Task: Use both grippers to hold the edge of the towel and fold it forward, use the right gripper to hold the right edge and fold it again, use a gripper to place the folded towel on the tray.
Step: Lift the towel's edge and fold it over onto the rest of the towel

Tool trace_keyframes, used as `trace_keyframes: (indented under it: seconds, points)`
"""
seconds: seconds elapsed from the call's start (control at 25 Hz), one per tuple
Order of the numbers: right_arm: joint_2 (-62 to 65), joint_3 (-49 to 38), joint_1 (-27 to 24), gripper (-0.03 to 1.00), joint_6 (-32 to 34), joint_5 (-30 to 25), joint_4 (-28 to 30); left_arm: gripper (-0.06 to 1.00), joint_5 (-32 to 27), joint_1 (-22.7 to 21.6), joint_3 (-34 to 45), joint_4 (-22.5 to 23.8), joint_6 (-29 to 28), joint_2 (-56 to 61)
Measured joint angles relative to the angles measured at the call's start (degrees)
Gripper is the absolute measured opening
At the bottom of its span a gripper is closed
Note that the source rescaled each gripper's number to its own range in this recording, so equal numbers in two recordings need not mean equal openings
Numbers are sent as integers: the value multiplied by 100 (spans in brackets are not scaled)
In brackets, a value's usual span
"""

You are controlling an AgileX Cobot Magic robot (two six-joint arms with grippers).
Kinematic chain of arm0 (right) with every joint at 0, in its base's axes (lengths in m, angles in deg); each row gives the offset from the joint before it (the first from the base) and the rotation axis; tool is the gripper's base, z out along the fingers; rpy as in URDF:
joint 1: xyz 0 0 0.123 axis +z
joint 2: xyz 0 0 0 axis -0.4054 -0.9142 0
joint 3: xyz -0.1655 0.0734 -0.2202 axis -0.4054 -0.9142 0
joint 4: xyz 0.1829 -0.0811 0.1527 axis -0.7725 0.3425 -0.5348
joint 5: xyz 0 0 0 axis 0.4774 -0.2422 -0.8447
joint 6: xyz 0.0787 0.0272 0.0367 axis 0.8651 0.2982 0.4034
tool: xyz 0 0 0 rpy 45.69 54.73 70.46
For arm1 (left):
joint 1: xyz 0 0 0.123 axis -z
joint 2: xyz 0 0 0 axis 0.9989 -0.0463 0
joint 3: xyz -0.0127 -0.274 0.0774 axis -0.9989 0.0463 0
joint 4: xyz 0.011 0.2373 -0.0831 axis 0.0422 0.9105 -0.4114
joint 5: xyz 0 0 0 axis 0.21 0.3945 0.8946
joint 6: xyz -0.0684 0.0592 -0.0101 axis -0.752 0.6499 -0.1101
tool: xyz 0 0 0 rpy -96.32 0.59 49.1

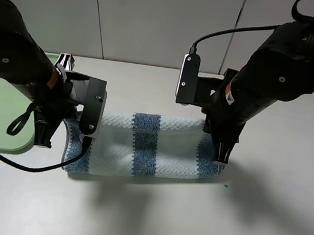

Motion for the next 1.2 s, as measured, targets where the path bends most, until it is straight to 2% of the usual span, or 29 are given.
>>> trace_keyframes:
  seconds: [0.24, 0.4, 0.68, 0.76, 0.8, 0.84, 0.88, 0.92, 0.96, 1.0, 1.08, 1.2]
  points:
    - [-154, 0, 0, 0, 112, 191, 171, 0, 347, -286, -65, 155, -392, -226]
    - [-253, 0, 0, 0, 117, 299, 186, 0, 570, -483, -65, 167, -442, -226]
    - [-265, 0, 0, 0, 132, 359, 265, 0, 790, -508, -65, 191, -446, -226]
    - [-265, 0, 0, 0, 132, 444, 299, 3, 810, -508, -65, 206, -446, -226]
    - [-265, 0, 0, 2, 132, 482, 311, 8, 817, -508, -65, 206, -446, -226]
    - [-265, 0, 0, 12, 132, 490, 311, 15, 829, -508, -65, 206, -446, -226]
    - [-265, 0, 0, 30, 160, 531, 305, 29, 840, -508, -65, 158, -446, -226]
    - [-265, -5, 0, 56, 223, 635, 305, 46, 885, -508, -65, 75, -492, -226]
    - [-265, -5, -5, 71, 279, 761, 305, 64, 1008, -533, -58, -55, -541, -231]
    - [-270, -5, -10, 83, 328, 885, 305, 76, 1235, -560, -24, -134, -579, -233]
    - [-276, -5, -17, 94, 426, 1167, 311, 91, 1670, -605, 74, -208, -609, -233]
    - [-287, -5, -17, 99, 596, 1376, 316, 97, 2074, -633, 226, -236, -614, -233]
